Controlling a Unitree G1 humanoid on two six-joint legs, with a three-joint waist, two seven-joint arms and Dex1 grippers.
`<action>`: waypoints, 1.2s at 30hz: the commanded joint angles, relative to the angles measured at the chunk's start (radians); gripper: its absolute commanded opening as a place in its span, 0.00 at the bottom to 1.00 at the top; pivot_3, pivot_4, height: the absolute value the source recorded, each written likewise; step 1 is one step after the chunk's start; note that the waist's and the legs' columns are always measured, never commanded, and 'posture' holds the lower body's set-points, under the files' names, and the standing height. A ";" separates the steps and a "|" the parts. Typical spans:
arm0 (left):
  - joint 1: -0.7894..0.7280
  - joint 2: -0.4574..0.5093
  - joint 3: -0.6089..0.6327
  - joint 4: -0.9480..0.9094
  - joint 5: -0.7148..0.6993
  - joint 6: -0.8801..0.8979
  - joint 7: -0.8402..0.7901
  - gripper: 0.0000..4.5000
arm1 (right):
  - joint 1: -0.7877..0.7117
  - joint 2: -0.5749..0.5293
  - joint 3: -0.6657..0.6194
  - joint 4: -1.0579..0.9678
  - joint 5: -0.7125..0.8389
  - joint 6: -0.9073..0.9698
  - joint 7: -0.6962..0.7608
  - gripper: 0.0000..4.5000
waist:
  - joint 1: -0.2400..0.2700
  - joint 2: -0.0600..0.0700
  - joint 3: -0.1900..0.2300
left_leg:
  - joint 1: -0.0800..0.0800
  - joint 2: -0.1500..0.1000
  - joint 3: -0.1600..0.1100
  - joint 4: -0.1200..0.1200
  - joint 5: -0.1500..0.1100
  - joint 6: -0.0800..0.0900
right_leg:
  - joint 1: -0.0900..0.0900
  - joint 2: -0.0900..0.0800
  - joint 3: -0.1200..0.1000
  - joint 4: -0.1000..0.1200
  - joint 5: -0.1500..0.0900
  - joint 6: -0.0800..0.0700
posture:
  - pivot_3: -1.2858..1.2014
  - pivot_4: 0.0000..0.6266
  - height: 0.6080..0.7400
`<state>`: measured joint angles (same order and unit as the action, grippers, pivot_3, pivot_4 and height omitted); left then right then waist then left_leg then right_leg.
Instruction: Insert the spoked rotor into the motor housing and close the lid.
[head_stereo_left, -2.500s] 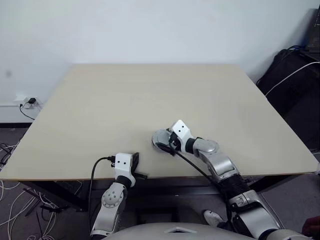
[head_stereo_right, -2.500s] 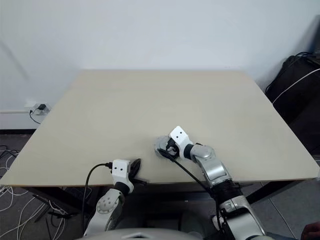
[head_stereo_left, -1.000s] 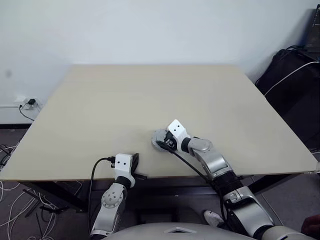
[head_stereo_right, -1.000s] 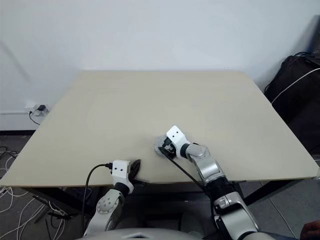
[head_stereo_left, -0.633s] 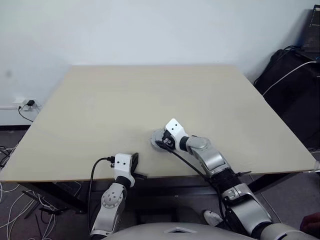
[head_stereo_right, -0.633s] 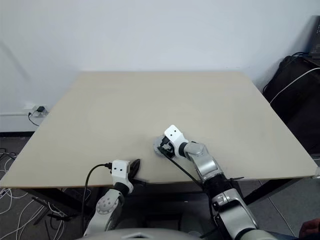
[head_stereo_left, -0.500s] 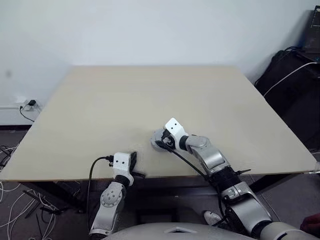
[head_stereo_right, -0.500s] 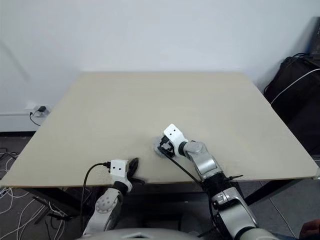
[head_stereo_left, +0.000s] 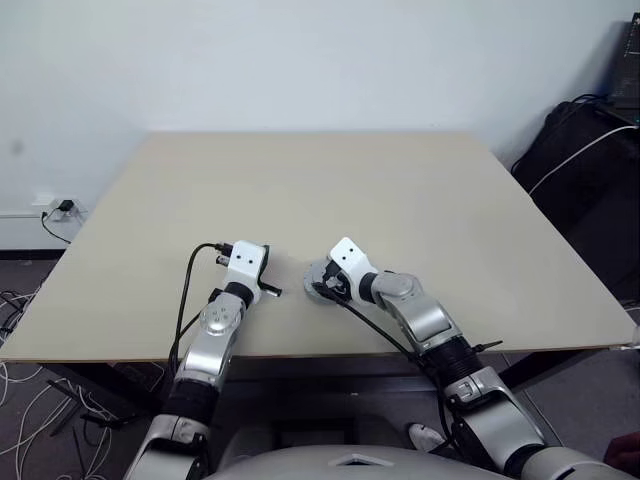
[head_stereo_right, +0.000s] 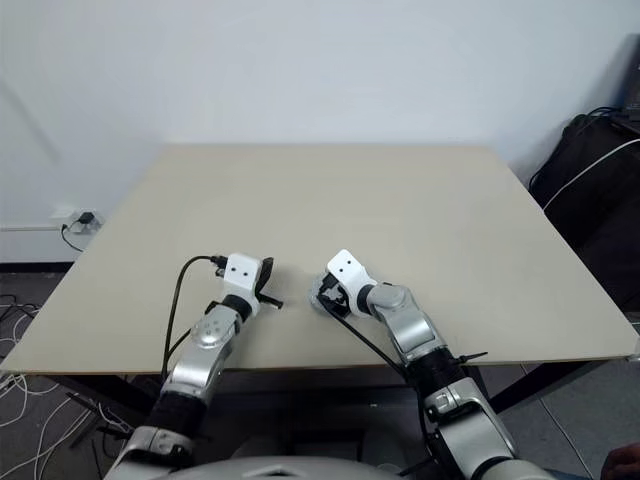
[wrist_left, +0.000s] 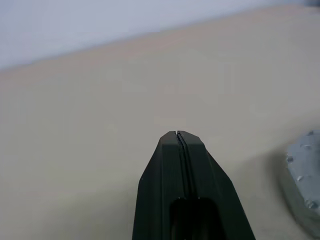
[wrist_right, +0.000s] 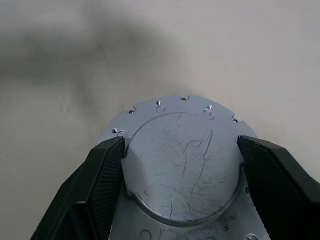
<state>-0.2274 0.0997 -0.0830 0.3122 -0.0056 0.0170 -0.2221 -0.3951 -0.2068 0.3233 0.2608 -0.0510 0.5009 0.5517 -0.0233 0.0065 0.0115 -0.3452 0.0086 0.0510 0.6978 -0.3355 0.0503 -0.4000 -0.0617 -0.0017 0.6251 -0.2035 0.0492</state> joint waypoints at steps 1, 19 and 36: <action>-0.094 -0.025 0.025 0.003 -0.107 0.143 -0.094 0.00 | 0.016 -0.005 0.001 -0.020 -0.011 0.027 -0.012 0.73 | 0.000 0.000 0.000 | 0.000 0.000 0.000 0.000 0.000 0.000 | 0.000 0.000 0.000 0.000 0.000 0.000 | 0.52 0.00 1.00; -0.224 -0.030 -0.022 0.080 -0.189 0.523 -0.315 0.00 | 0.022 0.008 -0.001 -0.050 -0.007 0.040 -0.029 0.73 | -0.011 -0.002 0.002 | 0.000 0.000 -0.001 -0.002 0.000 0.000 | 0.000 0.000 0.000 -0.001 0.000 0.004 | 0.52 0.00 1.00; -0.229 -0.014 -0.080 0.067 -0.150 0.704 -0.299 0.00 | 0.024 0.007 0.002 -0.057 -0.006 0.043 -0.028 0.73 | -0.010 -0.003 0.003 | 0.000 0.000 -0.001 -0.002 0.000 0.000 | 0.000 0.000 0.000 -0.001 0.000 0.004 | 0.52 0.00 1.00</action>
<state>-0.4671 0.0833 -0.1307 0.3768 -0.1591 0.6828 -0.5088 -0.3763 -0.1936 0.3239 0.2197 -0.0507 0.5331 0.5248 -0.0333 0.0035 0.0140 -0.3451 0.0081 0.0496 0.6961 -0.3358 0.0500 -0.3998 -0.0616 -0.0013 0.6244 -0.2033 0.0531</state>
